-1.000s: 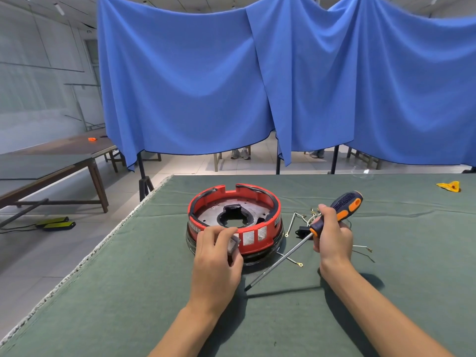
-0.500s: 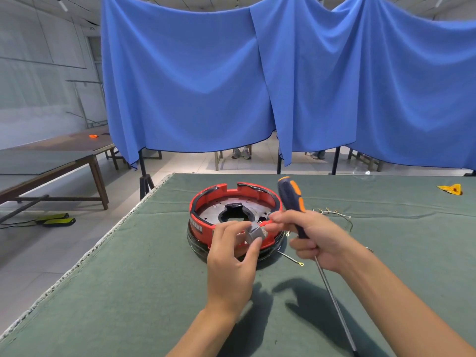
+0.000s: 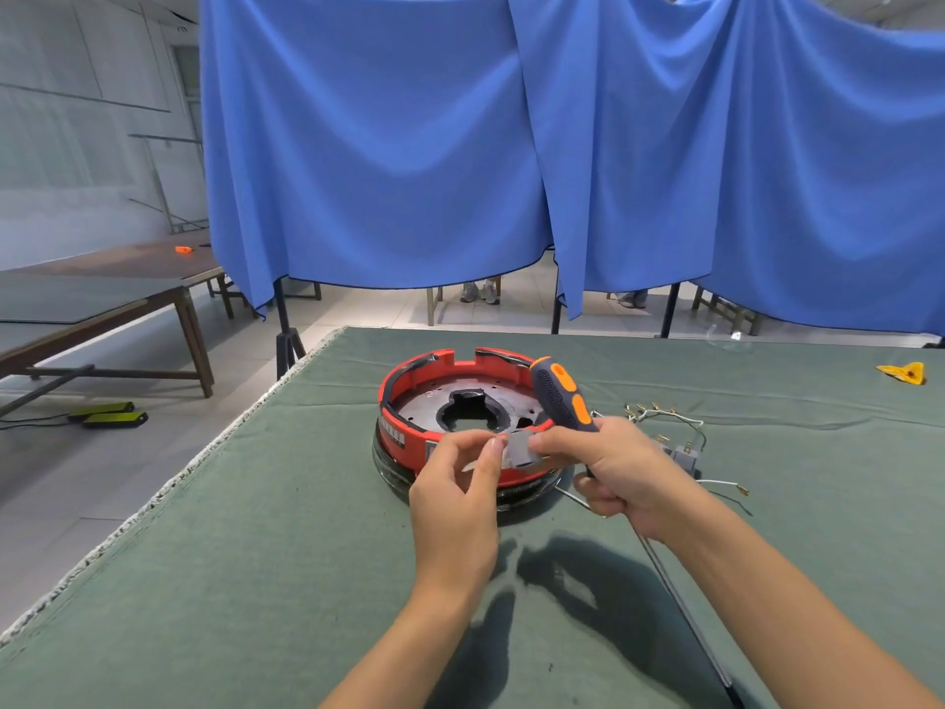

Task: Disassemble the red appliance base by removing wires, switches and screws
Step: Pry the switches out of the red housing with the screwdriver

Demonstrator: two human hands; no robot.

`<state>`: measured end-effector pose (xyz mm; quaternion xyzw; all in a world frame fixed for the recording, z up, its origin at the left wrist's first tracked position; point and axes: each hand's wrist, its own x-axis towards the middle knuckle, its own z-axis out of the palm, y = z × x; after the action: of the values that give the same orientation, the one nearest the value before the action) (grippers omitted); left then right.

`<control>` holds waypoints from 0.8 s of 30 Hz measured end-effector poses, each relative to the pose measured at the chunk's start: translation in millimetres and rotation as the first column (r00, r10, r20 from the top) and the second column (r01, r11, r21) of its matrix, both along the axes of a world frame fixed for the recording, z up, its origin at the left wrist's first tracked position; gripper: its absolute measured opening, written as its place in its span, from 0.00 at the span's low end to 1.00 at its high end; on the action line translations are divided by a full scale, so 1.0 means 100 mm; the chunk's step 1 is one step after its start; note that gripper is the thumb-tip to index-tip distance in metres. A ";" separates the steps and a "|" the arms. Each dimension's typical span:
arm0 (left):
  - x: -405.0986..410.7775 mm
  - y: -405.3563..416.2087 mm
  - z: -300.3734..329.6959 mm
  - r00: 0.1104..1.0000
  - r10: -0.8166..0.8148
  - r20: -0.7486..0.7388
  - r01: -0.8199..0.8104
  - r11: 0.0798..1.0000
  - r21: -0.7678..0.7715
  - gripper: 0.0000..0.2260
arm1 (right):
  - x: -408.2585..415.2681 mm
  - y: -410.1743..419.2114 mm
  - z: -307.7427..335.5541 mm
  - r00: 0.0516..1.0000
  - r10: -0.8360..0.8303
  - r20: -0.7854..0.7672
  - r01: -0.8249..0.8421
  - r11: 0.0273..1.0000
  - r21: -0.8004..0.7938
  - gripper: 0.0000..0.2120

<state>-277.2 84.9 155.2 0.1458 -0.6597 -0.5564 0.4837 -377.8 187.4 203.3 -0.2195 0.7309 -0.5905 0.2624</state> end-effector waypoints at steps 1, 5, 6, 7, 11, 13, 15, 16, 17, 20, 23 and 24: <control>0.01 -0.02 -0.01 0.998 0.034 0.045 -0.031 0.997 -0.070 0.05 | -0.07 0.02 0.00 0.996 -0.070 -0.059 0.072 0.997 0.036 0.06; 0.05 -0.21 -0.06 0.952 0.260 0.164 -0.176 0.899 -0.400 0.10 | -0.40 0.27 -0.08 0.895 -0.286 -0.343 0.381 0.890 0.250 0.09; 0.06 -0.26 -0.07 0.938 0.293 0.184 -0.188 0.878 -0.440 0.12 | -0.47 0.34 -0.12 0.884 -0.311 -0.349 0.415 0.866 0.278 0.08; 0.07 -0.31 -0.07 0.923 0.320 0.212 -0.193 0.864 -0.465 0.14 | -0.54 0.41 -0.17 0.885 -0.329 -0.329 0.428 0.854 0.296 0.06; 0.07 -0.47 -0.09 0.854 0.345 0.388 -0.139 0.872 -0.470 0.21 | -0.73 0.56 -0.29 0.877 -0.387 -0.284 0.470 0.814 0.342 0.07; 0.06 -0.52 -0.11 0.840 0.335 0.426 -0.098 0.867 -0.488 0.22 | -0.78 0.58 -0.27 0.847 -0.439 -0.301 0.521 0.799 0.299 0.08; 0.07 -0.55 -0.11 0.840 0.326 0.434 -0.066 0.855 -0.514 0.22 | -0.78 0.57 -0.18 0.834 -0.459 -0.306 0.529 0.824 0.205 0.07; 0.07 -0.57 -0.11 0.844 0.319 0.430 -0.056 0.851 -0.521 0.22 | -0.76 0.55 -0.12 0.840 -0.455 -0.296 0.510 0.849 0.140 0.07; 0.08 -0.60 -0.11 0.851 0.314 0.422 -0.050 0.848 -0.528 0.22 | -0.73 0.53 -0.04 0.848 -0.453 -0.275 0.485 0.873 0.059 0.06; 0.08 -0.67 -0.11 0.867 0.328 0.376 -0.059 0.815 -0.576 0.21 | -0.58 0.47 0.19 0.867 -0.472 -0.159 0.437 0.875 -0.208 0.06; 0.08 -0.68 -0.10 0.871 0.345 0.350 -0.070 0.792 -0.606 0.20 | -0.46 0.45 0.35 0.898 -0.440 -0.009 0.408 0.842 -0.353 0.12; 0.07 -0.67 -0.10 0.866 0.360 0.348 -0.074 0.779 -0.622 0.19 | -0.44 0.45 0.36 0.900 -0.436 -0.005 0.407 0.844 -0.349 0.14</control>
<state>-270.0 18.1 145.6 0.1896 -0.8702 -0.2134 0.4017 -421.3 232.2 239.2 -0.1203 0.6587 -0.7408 0.0536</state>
